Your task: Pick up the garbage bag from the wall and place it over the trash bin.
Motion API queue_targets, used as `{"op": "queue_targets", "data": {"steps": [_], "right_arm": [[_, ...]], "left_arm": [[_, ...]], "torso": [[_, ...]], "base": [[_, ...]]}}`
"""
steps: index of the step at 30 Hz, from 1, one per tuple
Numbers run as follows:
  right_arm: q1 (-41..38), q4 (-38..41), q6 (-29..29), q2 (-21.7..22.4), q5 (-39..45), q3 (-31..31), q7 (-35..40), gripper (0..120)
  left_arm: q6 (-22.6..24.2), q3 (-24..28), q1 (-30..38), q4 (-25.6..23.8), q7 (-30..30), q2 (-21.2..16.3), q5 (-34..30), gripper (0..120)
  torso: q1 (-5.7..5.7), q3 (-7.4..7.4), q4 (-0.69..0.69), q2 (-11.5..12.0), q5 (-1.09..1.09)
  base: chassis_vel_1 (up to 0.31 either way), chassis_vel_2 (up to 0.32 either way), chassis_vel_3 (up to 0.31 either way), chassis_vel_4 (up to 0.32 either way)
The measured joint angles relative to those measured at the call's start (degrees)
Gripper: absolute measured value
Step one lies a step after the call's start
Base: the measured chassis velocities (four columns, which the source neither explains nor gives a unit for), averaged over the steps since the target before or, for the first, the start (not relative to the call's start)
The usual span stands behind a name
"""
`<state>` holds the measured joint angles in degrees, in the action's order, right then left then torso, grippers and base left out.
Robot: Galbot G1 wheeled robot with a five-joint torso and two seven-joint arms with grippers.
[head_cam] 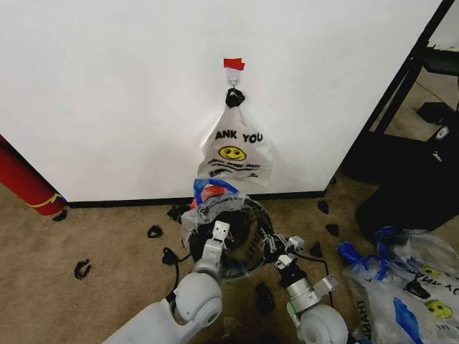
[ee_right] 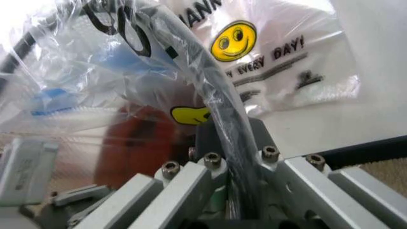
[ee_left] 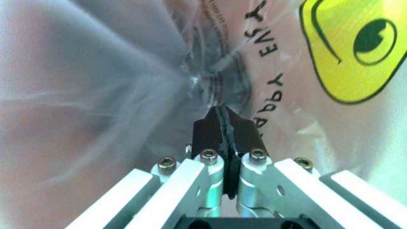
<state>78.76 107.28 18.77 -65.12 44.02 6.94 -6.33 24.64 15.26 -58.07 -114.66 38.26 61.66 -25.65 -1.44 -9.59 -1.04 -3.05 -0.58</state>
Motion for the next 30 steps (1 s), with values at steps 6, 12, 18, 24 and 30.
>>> {"op": "queue_targets", "data": {"steps": [6,12,18,24,30], "right_arm": [[0.03,-0.68,0.8,-0.1,-1.36,0.19,-1.68,0],[0.05,-1.92,3.04,-0.2,-3.99,0.64,-5.35,0],[-0.12,-4.28,7.65,-0.78,-9.71,0.94,-9.64,0],[-0.12,-4.23,10.16,-1.03,-13.48,0.78,-9.81,0],[0.41,-2.51,9.65,-1.21,-12.24,-0.89,-6.45,0]], "left_arm": [[1.78,-0.44,-1.18,-0.4,-0.58,-1.02,3.32,0],[3.02,-0.27,-1.37,0.0,-0.85,-1.41,4.23,0],[4.6,1.32,-0.3,0.93,-0.9,-0.67,4.24,0],[7.16,3.96,2.86,6.02,2.89,1.77,4.74,0],[7.85,5.64,5.6,11.87,8.09,5.51,5.6,0]], "torso": [[0.0,0.0,0.0,0.0,0.0],[0.0,0.0,0.0,0.0,0.01],[0.0,0.0,0.01,0.0,0.01],[0.0,0.0,0.0,0.0,0.01],[0.0,0.0,0.0,0.0,0.01]], "base": [[0.0,0.0,0.0,0.0],[0.0,0.0,0.0,0.0],[0.0,0.0,0.0,0.0],[0.0,0.0,0.0,0.0],[0.0,0.0,0.0,0.0]]}}
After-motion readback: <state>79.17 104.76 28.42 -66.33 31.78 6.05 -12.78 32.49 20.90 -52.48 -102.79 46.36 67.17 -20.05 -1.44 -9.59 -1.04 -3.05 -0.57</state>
